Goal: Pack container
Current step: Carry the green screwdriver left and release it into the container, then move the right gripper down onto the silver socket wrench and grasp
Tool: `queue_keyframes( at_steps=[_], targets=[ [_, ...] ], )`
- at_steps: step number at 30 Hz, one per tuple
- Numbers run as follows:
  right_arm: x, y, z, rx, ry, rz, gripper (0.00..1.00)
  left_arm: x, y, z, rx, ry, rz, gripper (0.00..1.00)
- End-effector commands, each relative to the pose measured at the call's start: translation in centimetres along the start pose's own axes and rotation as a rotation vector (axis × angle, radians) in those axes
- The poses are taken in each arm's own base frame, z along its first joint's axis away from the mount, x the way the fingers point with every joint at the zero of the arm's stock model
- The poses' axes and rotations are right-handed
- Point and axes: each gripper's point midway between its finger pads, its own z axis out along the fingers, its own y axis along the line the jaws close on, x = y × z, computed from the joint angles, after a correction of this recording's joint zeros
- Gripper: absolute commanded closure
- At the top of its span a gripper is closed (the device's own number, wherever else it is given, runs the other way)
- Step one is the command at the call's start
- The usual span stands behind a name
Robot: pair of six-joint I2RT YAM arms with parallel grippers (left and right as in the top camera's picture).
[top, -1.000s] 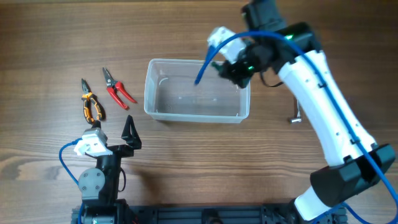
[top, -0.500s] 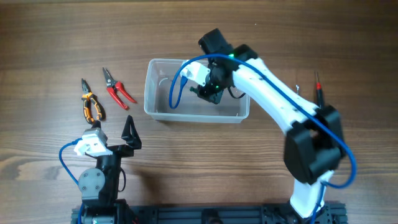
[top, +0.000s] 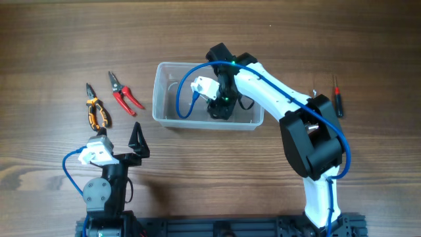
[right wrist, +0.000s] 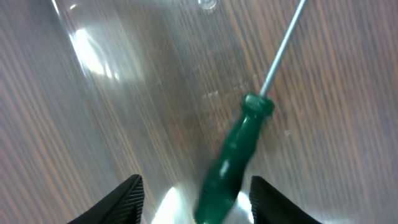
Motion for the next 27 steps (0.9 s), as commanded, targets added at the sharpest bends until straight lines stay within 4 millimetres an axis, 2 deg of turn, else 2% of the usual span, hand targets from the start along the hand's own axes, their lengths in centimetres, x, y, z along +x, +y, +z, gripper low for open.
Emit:
queue_keyframes(
  at_steps=[1, 2, 5, 8, 9, 10, 11, 13, 18, 20, 23, 27],
  targets=[
    [0.0, 0.0, -0.4, -0.01, 0.017, 0.052, 0.52, 0.3, -0.2, 0.0, 0.014, 0.006, 0.024, 0.0],
    [-0.3, 0.0, -1.1, -0.006, 0.012, 0.05, 0.55, 0.3, -0.2, 0.0, 0.014, 0.006, 0.024, 0.0],
    [-3.0, -0.8, -5.3, 0.038, -0.055, 0.128, 0.56, 0.3, -0.2, 0.0, 0.014, 0.006, 0.024, 0.0],
    [-5.7, -1.8, -12.0, 0.097, -0.174, 0.299, 0.57, 0.3, -0.2, 0.0, 0.014, 0.006, 0.024, 0.0],
    [-5.8, -2.5, -14.9, 0.134, -0.21, 0.369, 0.58, 0.3, -0.2, 0.0, 0.014, 0.006, 0.024, 0.0],
    [-5.3, -3.2, -16.7, 0.169, -0.22, 0.429, 0.58, 0.3, -0.2, 0.0, 0.014, 0.006, 0.024, 0.0],
    [-4.4, -4.1, -18.5, 0.21, -0.225, 0.494, 0.58, 0.3, -0.2, 0.0, 0.014, 0.006, 0.024, 0.0],
    [-0.9, -6.3, -21.1, 0.28, -0.203, 0.612, 0.58, 0.3, -0.2, 0.0, 0.014, 0.006, 0.024, 0.0],
    [9.1, -11.3, -23.0, 0.315, -0.116, 0.861, 0.57, 0.3, -0.2, 0.0, 0.014, 0.006, 0.024, 0.0],
    [12.6, -12.9, -23.6, 0.325, -0.107, 0.937, 0.58, 0.3, -0.2, 0.0, 0.014, 0.006, 0.024, 0.0],
    [17.0, -14.3, -23.4, 0.313, -0.08, 1.002, 0.62, 0.3, -0.2, 0.0, 0.014, 0.006, 0.024, 0.0],
    [19.3, -14.4, -21.2, 0.26, -0.051, 1.044, 0.65, 0.3, -0.2, 0.0, 0.014, 0.006, 0.024, 0.0]
  ],
)
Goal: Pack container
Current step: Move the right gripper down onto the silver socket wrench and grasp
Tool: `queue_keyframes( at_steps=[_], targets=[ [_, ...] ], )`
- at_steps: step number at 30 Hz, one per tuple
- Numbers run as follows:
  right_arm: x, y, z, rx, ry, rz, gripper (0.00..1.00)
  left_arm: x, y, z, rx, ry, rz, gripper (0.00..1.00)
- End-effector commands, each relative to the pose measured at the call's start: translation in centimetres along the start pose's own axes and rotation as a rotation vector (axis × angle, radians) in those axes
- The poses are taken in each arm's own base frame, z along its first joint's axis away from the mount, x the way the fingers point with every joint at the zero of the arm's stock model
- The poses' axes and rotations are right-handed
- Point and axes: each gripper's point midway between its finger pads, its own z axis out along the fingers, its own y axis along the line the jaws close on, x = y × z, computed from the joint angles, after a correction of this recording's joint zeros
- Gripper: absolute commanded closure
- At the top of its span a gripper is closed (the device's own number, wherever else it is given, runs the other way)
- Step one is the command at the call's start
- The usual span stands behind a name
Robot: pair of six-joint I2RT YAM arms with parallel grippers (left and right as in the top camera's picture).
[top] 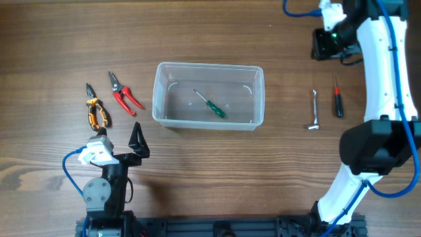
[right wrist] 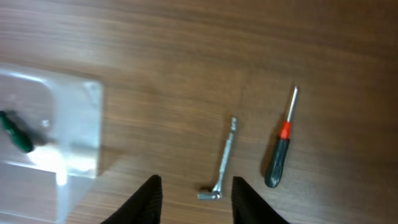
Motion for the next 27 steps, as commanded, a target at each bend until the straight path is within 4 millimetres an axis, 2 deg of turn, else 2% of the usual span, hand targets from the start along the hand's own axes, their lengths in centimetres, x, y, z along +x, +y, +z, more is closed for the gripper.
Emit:
queue_keyframes(
  at_steps=[1, 3, 4, 6, 12, 19, 24, 27],
  targets=[
    [1.8, -0.5, 3.1, -0.027, 0.072, 0.005, 0.65, 0.3, -0.2, 0.0, 0.014, 0.007, 0.024, 0.0],
    [2.8, -0.7, 5.1, -0.032, 0.109, 0.012, 0.65, 0.3, -0.2, 0.0, 0.014, 0.007, 0.024, 0.0],
    [3.9, -0.8, 6.9, -0.025, 0.143, 0.015, 0.64, 0.3, -0.2, 0.0, 0.014, 0.007, 0.024, 0.0],
    [5.4, -0.7, 9.1, -0.034, 0.185, 0.026, 0.64, 0.3, -0.2, 0.0, 0.014, 0.007, 0.024, 0.0],
    [9.1, -0.4, 13.4, -0.04, 0.264, 0.051, 0.64, 0.3, -0.2, 0.0, 0.014, 0.007, 0.024, 0.0],
    [12.3, -0.9, 15.5, -0.029, 0.329, 0.097, 0.64, 0.3, -0.2, 0.0, 0.014, 0.007, 0.024, 0.0],
    [12.4, -1.3, 15.6, -0.03, 0.325, 0.108, 0.6, 0.3, -0.2, 0.0, 0.014, 0.007, 0.024, 0.0],
    [12.2, -0.7, 15.6, -0.068, 0.317, 0.115, 0.6, 0.3, -0.2, 0.0, 0.014, 0.007, 0.024, 0.0]
  ],
)
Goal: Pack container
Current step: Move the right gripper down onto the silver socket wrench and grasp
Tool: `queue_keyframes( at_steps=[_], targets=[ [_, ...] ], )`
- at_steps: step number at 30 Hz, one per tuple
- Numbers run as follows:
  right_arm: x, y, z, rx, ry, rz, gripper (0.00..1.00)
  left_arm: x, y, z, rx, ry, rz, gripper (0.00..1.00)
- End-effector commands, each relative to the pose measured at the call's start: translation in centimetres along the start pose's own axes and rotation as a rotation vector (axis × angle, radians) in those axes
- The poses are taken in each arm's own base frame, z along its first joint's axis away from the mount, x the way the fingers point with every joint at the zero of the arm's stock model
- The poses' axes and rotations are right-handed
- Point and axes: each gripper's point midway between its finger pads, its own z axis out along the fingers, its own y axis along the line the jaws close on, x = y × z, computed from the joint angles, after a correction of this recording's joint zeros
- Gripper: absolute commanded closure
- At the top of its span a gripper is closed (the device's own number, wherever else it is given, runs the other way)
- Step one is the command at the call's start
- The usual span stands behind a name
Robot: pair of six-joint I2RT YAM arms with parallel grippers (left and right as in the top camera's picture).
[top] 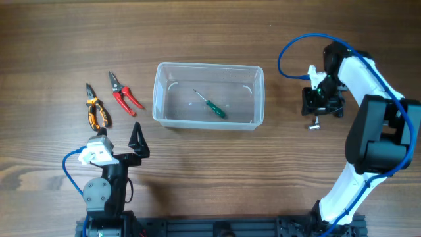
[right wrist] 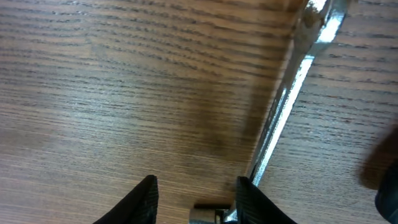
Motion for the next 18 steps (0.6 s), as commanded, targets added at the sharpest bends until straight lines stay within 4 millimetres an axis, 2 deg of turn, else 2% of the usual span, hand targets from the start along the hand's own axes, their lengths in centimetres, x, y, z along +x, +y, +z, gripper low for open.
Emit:
queue_keyframes(
  at_steps=[1, 7, 11, 14, 18],
  targets=[
    [0.0, 0.5, 0.1, -0.035, -0.003, 0.021, 0.6, 0.3, -0.2, 0.0, 0.014, 0.007, 0.024, 0.0],
    [-0.8, 1.4, -1.1, -0.086, -0.024, 0.017, 0.6, 0.3, -0.2, 0.0, 0.014, 0.007, 0.024, 0.0],
    [-2.1, 0.8, -4.0, -0.049, -0.057, 0.0, 0.6, 0.3, -0.2, 0.0, 0.014, 0.007, 0.024, 0.0],
    [-2.6, 0.1, -5.2, -0.003, -0.072, 0.015, 0.61, 0.3, -0.2, 0.0, 0.014, 0.007, 0.024, 0.0],
    [-2.1, -0.2, -4.7, 0.014, -0.052, 0.018, 0.62, 0.3, -0.2, 0.0, 0.014, 0.007, 0.024, 0.0]
  ],
)
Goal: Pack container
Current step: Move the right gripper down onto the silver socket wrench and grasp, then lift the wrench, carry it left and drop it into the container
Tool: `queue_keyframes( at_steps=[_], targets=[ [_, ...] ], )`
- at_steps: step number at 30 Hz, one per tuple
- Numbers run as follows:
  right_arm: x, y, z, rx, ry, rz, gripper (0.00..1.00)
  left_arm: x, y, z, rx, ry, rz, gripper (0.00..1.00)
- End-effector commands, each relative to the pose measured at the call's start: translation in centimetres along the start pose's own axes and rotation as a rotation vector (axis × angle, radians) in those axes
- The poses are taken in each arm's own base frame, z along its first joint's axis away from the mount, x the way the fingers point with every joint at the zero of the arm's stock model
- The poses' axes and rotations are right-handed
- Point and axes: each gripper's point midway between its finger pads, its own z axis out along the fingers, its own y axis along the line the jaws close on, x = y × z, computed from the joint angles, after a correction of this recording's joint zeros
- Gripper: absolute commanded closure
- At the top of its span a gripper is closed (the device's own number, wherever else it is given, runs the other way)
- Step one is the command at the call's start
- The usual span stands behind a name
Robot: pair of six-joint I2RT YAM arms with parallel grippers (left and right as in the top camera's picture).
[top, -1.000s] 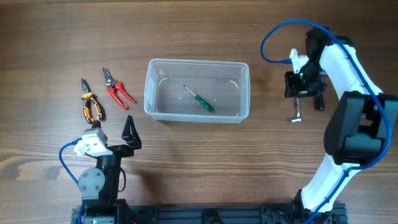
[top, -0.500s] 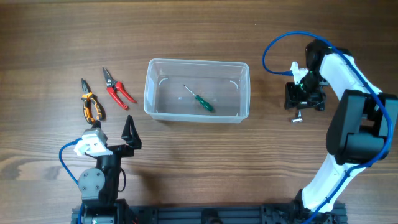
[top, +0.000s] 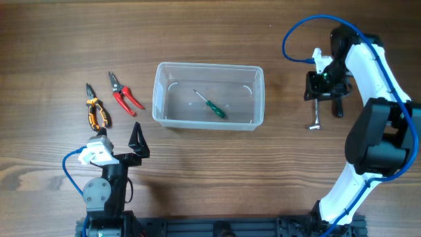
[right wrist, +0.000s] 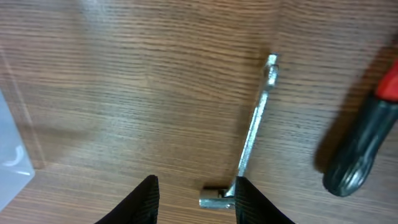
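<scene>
The clear plastic container [top: 208, 72] stands mid-table with a green screwdriver [top: 212, 106] lying inside. To its right a silver L-shaped wrench [top: 315, 115] lies on the wood. My right gripper [top: 323, 89] hovers over it, open. In the right wrist view the wrench [right wrist: 254, 134] runs up from its socket end, which sits low between my fingers, close to the right one. The right gripper [right wrist: 194, 202] holds nothing. A red-and-black screwdriver [right wrist: 360, 149] lies just right of the wrench. My left gripper [top: 138, 138] rests shut near the front left.
Orange-handled pliers [top: 96, 112] and red-handled cutters [top: 123, 93] lie left of the container. The container's corner [right wrist: 12, 143] shows at the left edge of the right wrist view. Bare wood lies between the container and the wrench.
My right gripper was very close to the table beside the wrench and now stands farther off it, with the whole wrench in view. It stays open. The wrench has not moved.
My right gripper was open inside the container over the green screwdriver. Then it was high over the far right of the table, with the screwdriver left in the container. Then it was low beside the silver wrench, and now it hovers open over that wrench.
</scene>
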Motion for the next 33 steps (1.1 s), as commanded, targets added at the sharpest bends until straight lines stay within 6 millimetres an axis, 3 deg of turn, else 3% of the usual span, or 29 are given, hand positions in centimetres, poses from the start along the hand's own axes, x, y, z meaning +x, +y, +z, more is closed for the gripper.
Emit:
queue_keyframes(
  at_steps=[1, 12, 17, 33],
  targets=[
    [0.5, -1.0, 0.4, 0.053, 0.023, 0.025, 0.64, 0.3, -0.2, 0.0, 0.014, 0.007, 0.024, 0.0],
    [1.2, -3.4, 2.0, 0.098, 0.031, 0.072, 0.62, 0.3, -0.2, 0.0, 0.014, 0.007, 0.024, 0.0],
    [2.2, -3.0, 4.1, 0.068, 0.053, 0.07, 0.62, 0.3, -0.2, 0.0, 0.014, 0.007, 0.024, 0.0],
    [4.8, -2.6, 7.5, 0.05, 0.107, 0.078, 0.64, 0.3, -0.2, 0.0, 0.014, 0.007, 0.024, 0.0]
  ],
)
